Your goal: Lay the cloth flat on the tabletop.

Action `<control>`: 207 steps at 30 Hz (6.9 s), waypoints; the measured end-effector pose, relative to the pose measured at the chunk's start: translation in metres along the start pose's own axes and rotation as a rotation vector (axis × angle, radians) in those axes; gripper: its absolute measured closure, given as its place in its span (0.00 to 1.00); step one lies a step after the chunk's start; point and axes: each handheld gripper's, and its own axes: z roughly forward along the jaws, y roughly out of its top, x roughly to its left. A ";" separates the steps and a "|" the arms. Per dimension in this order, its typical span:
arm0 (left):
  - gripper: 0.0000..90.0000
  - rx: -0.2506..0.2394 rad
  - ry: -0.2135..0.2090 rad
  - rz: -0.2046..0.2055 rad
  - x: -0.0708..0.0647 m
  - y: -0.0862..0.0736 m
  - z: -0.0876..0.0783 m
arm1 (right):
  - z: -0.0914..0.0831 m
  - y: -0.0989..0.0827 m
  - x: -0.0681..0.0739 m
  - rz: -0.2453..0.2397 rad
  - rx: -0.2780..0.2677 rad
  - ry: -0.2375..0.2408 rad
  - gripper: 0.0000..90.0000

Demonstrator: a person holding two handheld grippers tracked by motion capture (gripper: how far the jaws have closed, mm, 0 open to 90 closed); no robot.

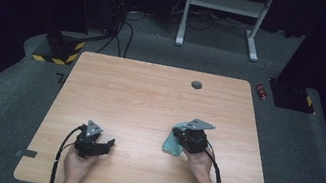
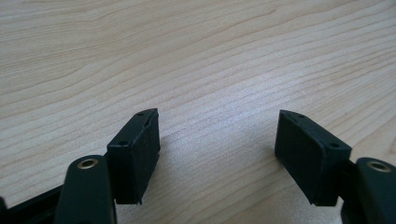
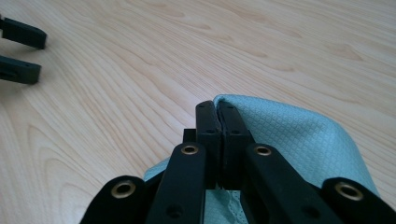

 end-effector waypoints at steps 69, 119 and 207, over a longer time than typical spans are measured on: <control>0.60 0.033 -0.184 0.251 -0.101 0.045 0.029 | 0.046 -0.017 0.055 -0.036 0.084 0.154 0.96; 0.99 0.044 -0.136 0.056 -0.043 0.031 0.012 | 0.001 -0.035 0.021 -0.002 0.061 0.052 1.00; 0.81 0.066 -0.285 0.285 -0.110 0.081 0.056 | 0.000 -0.010 0.019 0.005 0.005 0.051 0.94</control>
